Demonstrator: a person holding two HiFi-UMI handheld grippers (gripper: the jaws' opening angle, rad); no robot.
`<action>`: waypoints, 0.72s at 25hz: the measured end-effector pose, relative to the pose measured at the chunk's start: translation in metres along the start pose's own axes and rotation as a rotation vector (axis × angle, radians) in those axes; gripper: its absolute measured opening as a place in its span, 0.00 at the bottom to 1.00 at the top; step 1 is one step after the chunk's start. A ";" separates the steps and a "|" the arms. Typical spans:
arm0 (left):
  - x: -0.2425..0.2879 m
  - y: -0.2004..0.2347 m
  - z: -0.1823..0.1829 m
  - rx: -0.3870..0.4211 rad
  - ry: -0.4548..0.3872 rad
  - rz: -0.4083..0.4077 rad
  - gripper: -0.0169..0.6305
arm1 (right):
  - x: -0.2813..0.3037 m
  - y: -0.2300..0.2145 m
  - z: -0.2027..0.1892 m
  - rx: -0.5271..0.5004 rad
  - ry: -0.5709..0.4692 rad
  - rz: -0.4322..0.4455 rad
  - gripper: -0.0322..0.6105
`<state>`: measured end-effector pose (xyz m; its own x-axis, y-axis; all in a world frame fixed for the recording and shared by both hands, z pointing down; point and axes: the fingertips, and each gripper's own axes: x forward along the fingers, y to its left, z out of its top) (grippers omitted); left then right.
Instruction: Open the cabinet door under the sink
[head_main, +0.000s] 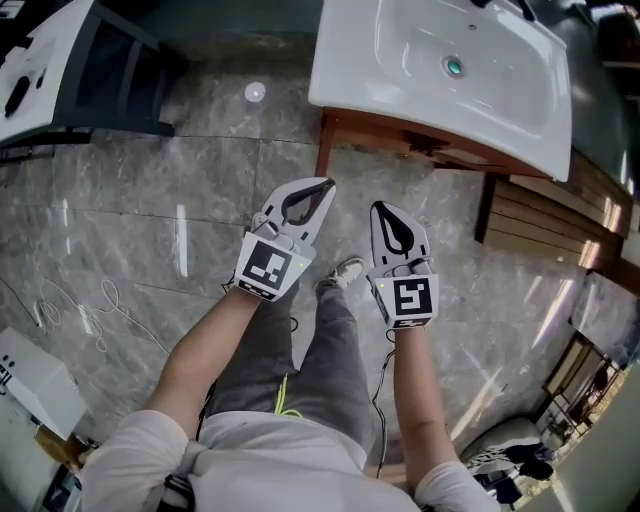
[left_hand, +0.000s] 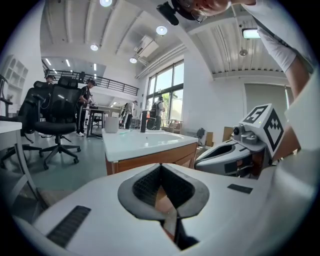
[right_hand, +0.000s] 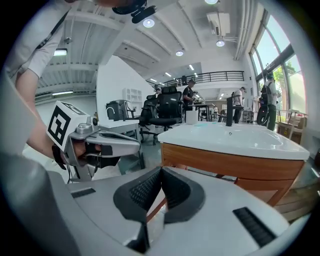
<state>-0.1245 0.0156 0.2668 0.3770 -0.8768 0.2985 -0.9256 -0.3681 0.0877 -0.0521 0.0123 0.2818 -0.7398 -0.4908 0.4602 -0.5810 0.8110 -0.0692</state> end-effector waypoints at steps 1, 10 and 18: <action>0.000 -0.001 0.011 0.005 -0.010 -0.003 0.05 | -0.006 -0.002 0.007 0.007 -0.010 -0.009 0.10; -0.002 -0.024 0.085 0.034 -0.044 -0.053 0.05 | -0.060 -0.028 0.064 0.054 -0.083 -0.088 0.10; -0.010 -0.062 0.168 0.067 -0.101 -0.097 0.05 | -0.129 -0.055 0.123 0.106 -0.163 -0.162 0.10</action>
<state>-0.0650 -0.0050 0.0985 0.4691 -0.8615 0.1944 -0.8817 -0.4696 0.0466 0.0338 -0.0082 0.1178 -0.6739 -0.6637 0.3246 -0.7226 0.6836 -0.1023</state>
